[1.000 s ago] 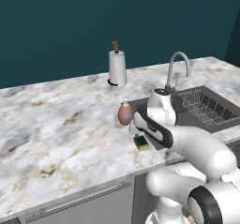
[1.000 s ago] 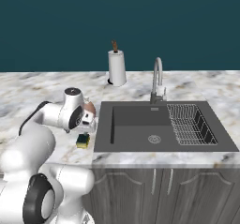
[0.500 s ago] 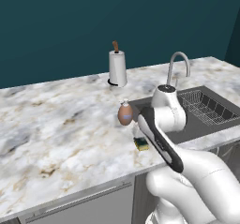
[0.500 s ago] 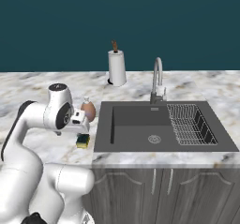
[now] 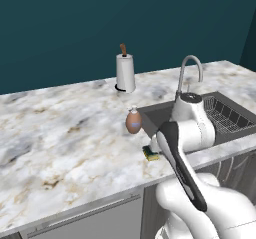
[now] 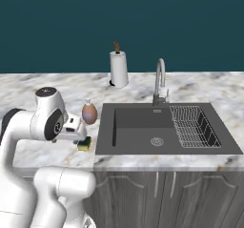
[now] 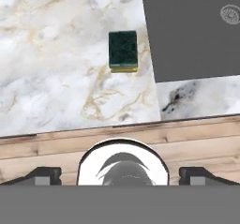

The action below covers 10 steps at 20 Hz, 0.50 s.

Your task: Locate and retrieve the soap dispenser and sponge from the cabinet. Place them next to the sink.

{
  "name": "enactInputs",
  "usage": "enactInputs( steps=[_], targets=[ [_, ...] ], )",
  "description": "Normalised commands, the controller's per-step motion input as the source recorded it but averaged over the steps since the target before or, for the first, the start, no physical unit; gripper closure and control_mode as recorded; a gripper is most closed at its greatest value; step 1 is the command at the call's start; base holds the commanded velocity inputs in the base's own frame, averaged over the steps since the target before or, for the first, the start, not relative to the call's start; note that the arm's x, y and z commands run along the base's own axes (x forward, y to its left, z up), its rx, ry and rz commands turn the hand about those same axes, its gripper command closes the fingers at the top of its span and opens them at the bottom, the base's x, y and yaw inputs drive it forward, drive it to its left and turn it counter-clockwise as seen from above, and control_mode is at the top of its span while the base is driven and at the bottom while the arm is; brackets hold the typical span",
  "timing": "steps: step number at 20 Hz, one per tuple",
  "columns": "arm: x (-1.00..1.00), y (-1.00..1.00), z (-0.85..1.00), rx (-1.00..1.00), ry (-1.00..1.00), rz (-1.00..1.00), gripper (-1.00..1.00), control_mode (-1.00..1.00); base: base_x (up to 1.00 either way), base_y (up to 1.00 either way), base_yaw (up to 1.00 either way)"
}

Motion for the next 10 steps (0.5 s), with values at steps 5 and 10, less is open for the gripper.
enactInputs(
  steps=[5, 10],
  targets=[
    [-0.25, -0.12, 0.52, 0.0, -0.01, -0.15, -1.0, -1.0, 0.0, 0.0, 0.0],
    [-0.25, -0.1, 0.26, 0.02, -0.11, -0.17, -1.0, -1.0, 0.0, 0.0, 0.0]
  ],
)
